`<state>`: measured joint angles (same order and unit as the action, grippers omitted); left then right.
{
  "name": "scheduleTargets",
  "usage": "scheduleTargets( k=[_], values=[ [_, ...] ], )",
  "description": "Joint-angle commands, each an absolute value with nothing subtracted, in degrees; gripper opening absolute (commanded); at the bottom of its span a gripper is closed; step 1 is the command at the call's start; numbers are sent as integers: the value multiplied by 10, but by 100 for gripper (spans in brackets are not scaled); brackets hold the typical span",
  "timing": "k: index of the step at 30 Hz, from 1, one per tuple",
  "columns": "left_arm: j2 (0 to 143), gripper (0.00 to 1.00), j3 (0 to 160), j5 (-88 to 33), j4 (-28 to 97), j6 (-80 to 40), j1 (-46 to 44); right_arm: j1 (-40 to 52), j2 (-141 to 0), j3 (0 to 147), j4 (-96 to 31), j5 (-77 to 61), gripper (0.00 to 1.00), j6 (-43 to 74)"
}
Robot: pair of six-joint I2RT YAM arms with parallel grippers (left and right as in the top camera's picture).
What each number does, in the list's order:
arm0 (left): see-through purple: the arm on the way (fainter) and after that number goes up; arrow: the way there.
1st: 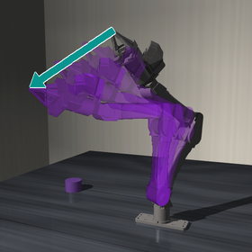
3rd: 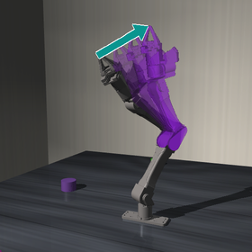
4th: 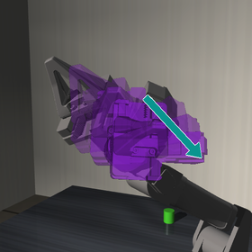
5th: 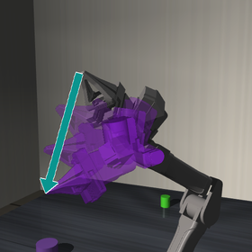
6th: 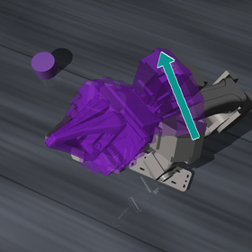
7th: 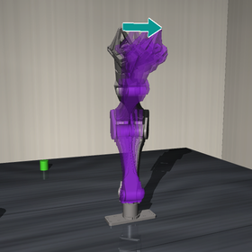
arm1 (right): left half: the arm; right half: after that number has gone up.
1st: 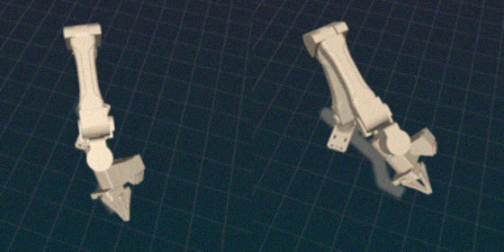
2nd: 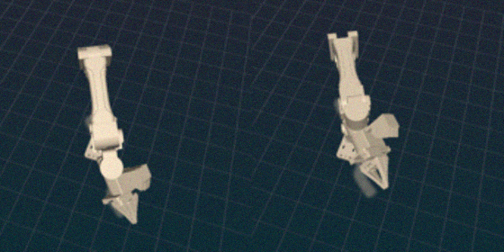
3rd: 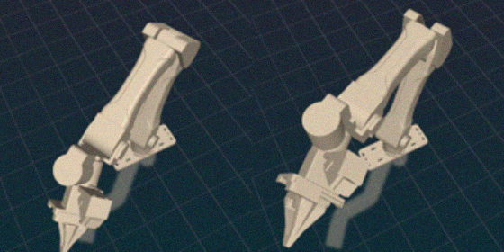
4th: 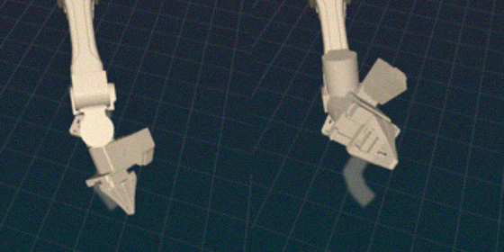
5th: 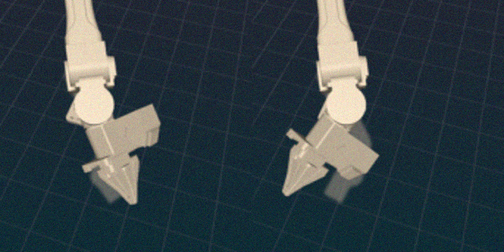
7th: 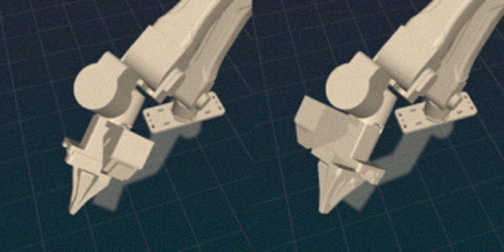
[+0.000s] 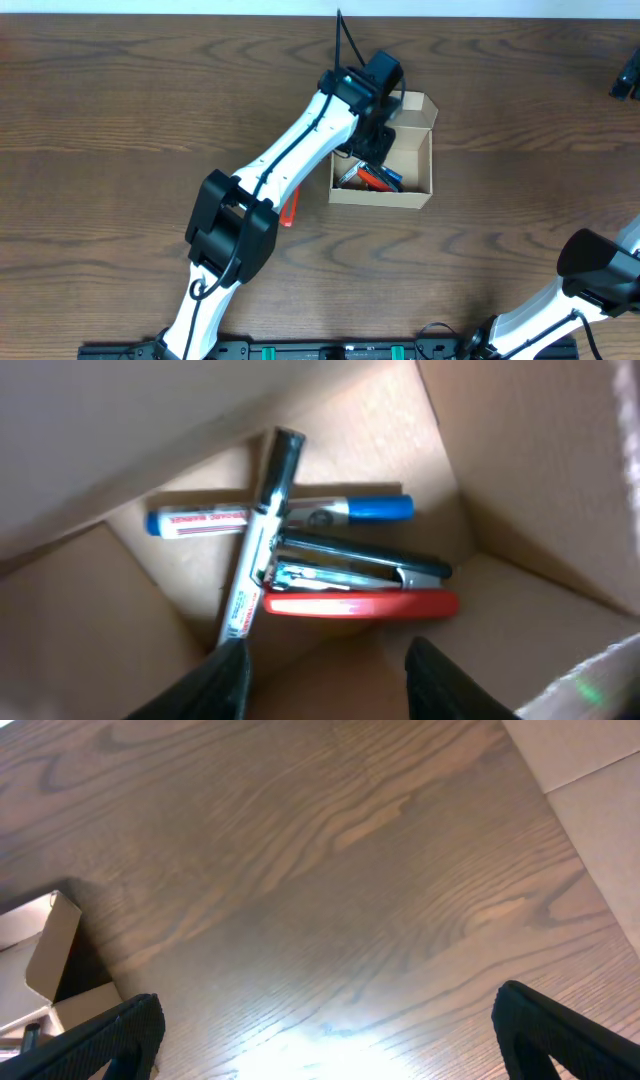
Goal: Pack container
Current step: 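Lift the left gripper and move it over the orange box cutter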
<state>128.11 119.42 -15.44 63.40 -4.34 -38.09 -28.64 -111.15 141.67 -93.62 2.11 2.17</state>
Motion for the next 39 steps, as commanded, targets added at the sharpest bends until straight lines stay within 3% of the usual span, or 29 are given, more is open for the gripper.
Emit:
scheduleTargets(
  k=[1, 9, 17, 25, 35, 39],
  values=[
    [1281, 39, 1279, -82, 680, -52, -351, -288, -1098, 1424, -936, 21, 99, 27],
    [1219, 34, 1435, 129, 881, -94, -267, -288, -1098, 1424, -936, 21, 99, 27],
    [1150, 34, 1437, 66, 968, -122, -173, -288, -1098, 1424, -936, 21, 99, 27],
    [1149, 34, 1332, 15, 952, -116, -182, -288, -1098, 1424, -936, 21, 99, 27],
    [1148, 34, 1117, -24, 820, -125, -217, -288, -1098, 1424, -936, 21, 99, 27],
    [1142, 30, 1033, -39, 772, -125, -214, -288, -1098, 1424, -937, 21, 99, 27]
  ],
)
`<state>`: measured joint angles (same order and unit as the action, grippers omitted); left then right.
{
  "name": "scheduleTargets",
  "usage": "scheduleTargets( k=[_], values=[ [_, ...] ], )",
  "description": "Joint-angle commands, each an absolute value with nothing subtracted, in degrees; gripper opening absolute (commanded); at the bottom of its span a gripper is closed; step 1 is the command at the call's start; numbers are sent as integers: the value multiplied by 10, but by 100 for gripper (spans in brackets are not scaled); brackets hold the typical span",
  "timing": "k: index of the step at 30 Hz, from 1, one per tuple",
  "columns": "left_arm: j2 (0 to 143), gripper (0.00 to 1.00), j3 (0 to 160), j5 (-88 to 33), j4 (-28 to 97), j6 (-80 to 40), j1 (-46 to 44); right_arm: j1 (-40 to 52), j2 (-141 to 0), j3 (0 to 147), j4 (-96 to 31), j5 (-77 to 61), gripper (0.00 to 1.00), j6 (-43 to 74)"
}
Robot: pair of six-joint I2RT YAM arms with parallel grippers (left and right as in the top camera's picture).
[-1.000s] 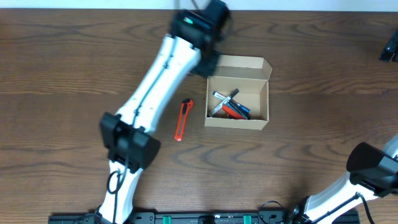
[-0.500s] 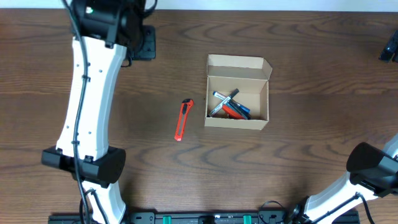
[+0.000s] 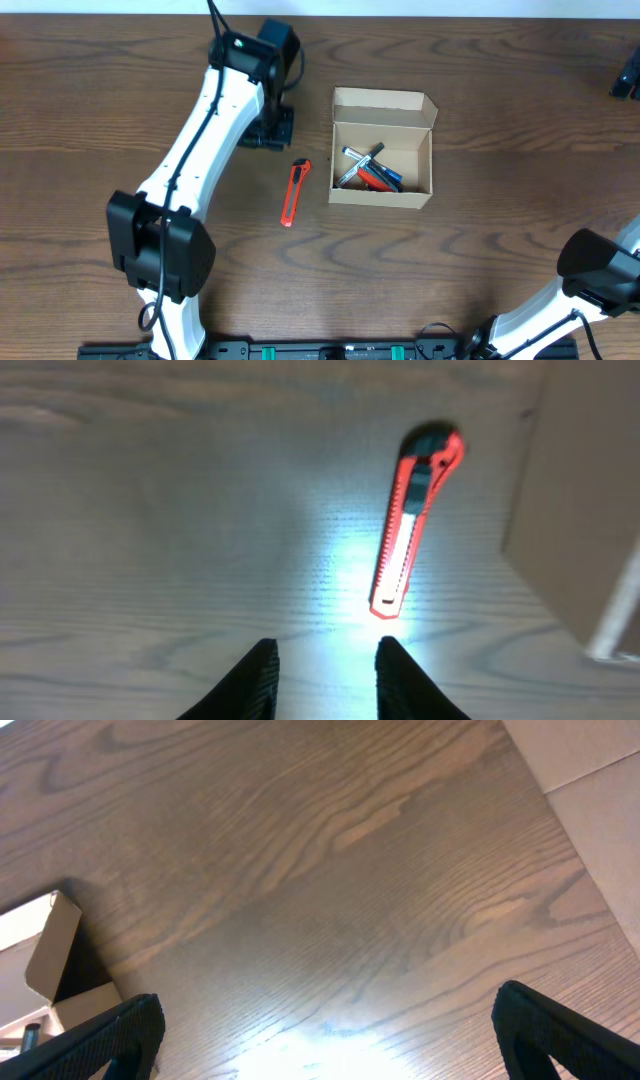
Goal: Pack container
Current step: 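Lift the left gripper and move it over the orange box cutter, then lower the left gripper and grasp the box cutter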
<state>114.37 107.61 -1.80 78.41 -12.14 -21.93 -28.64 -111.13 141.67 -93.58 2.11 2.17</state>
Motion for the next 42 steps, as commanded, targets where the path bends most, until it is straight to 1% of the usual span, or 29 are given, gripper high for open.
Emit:
scheduleTargets(
  k=[1, 6, 12, 16, 24, 31, 38, 42],
  values=[
    [1138, 30, 1011, -43, 759, -125, -214, -288, -1098, 1424, -937, 21, 99, 27],
    [1088, 31, 883, -83, 668, -124, -214, -288, -1098, 1424, -937, 21, 99, 27],
    [1016, 40, 758, -93, 562, -117, -215, -288, -1098, 1424, -936, 21, 99, 27],
    [1013, 40, 739, -105, 542, -103, -215, -288, -1098, 1424, -937, 21, 99, 27],
    [1013, 40, 690, -209, 452, -99, -215, -288, -1098, 1424, -937, 21, 99, 27],
    [1013, 41, 663, -211, 433, -105, -218, -288, -1098, 1424, -936, 21, 99, 27],
    [1013, 41, 641, -209, 413, -108, -240, -288, -1098, 1424, -936, 21, 99, 27],
    [1013, 42, 638, -179, 410, -127, -251, -288, -1098, 1424, -936, 21, 99, 27]
  ],
)
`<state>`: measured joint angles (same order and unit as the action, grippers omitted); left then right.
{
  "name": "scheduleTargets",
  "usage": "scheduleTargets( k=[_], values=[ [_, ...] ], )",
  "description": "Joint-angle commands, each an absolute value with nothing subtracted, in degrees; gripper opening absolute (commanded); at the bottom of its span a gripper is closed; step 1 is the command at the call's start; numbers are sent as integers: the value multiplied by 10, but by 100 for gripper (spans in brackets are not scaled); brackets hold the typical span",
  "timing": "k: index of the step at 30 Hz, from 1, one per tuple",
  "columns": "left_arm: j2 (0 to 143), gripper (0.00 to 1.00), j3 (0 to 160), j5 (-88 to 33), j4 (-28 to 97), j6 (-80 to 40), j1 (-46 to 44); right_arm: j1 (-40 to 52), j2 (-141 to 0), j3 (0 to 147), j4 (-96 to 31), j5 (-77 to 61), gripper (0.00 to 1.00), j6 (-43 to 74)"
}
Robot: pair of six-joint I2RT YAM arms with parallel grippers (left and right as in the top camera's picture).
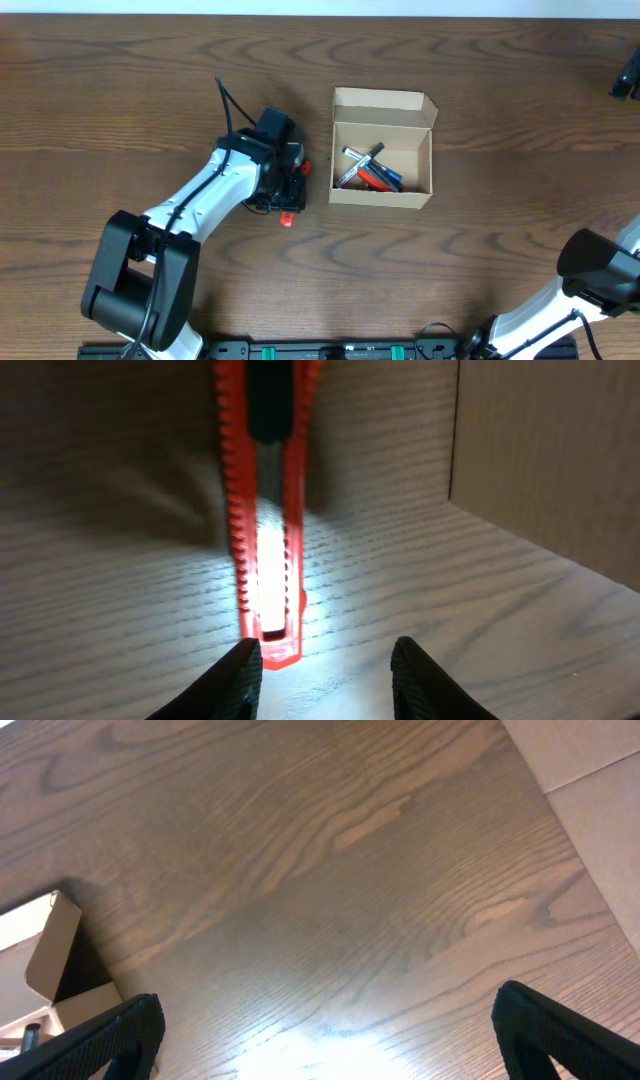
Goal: Pack container
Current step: 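Lower the left gripper and grasp the box cutter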
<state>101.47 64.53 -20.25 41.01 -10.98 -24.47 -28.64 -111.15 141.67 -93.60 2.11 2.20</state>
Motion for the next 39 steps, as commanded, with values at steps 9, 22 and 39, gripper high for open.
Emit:
scheduleTargets(
  k=[9, 22, 39],
  values=[
    [1023, 50, 638, -98, 411, -144, -256, -288, -1098, 1424, -936, 21, 99, 27],
    [1074, 46, 638, -97, 397, -144, -262, -288, -1098, 1424, -936, 21, 99, 27],
    [1075, 54, 638, -101, 359, -132, -290, -288, -1098, 1424, -936, 21, 99, 27]
  ],
)
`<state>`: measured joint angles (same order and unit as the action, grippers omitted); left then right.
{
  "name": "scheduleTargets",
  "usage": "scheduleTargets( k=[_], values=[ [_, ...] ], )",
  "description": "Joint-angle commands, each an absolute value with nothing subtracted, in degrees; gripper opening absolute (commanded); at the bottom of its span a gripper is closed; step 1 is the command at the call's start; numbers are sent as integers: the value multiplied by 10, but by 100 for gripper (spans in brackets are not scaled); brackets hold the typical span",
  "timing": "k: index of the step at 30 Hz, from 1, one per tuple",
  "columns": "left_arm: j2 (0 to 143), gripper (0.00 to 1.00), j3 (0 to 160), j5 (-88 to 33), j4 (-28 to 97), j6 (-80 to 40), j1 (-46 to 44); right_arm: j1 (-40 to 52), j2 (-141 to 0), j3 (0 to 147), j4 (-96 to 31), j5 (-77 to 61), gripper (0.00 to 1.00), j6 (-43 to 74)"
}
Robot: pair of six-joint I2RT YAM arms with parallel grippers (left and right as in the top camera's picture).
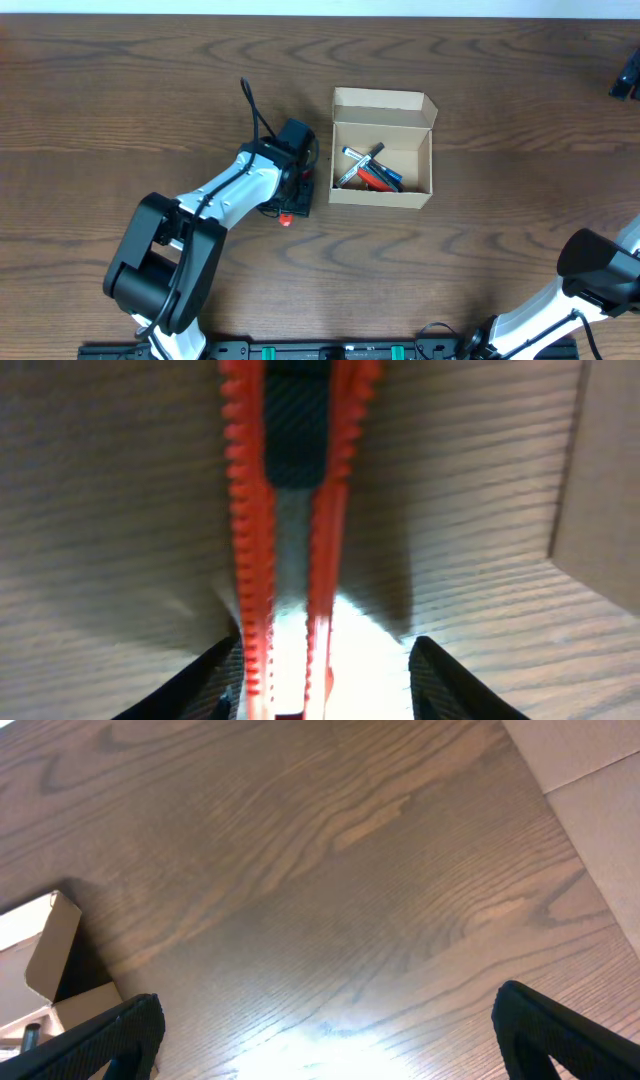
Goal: Pack container
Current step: 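Lower the left gripper and grasp the box cutter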
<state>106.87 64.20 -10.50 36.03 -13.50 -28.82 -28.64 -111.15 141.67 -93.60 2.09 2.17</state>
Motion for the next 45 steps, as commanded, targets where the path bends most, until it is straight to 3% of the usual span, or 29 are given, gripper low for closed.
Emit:
scheduleTargets(
  k=[1, 5, 8, 15, 23, 25, 30, 34, 45],
  values=[
    [1075, 54, 638, -100, 357, -132, -289, -288, -1098, 1424, -937, 21, 99, 27],
    [1075, 52, 638, -89, 355, -133, -289, -288, -1098, 1424, -936, 21, 99, 27],
    [1075, 44, 638, -83, 356, -133, -289, -288, -1098, 1424, -937, 21, 99, 27],
    [1075, 6, 638, -81, 359, -133, -289, -288, -1098, 1424, -937, 21, 99, 27],
    [1075, 6, 638, -64, 368, -133, -289, -288, -1098, 1424, -936, 21, 99, 27],
    [1075, 11, 638, -64, 370, -133, -289, -288, -1098, 1424, -937, 21, 99, 27],
    [1075, 64, 638, -56, 369, -133, -289, -288, -1098, 1424, -936, 21, 99, 27],
    [1075, 70, 638, -53, 364, -133, -289, -288, -1098, 1424, -937, 21, 99, 27],
    [1075, 69, 638, -72, 344, -138, -289, -288, -1098, 1424, -937, 21, 99, 27]
  ],
)
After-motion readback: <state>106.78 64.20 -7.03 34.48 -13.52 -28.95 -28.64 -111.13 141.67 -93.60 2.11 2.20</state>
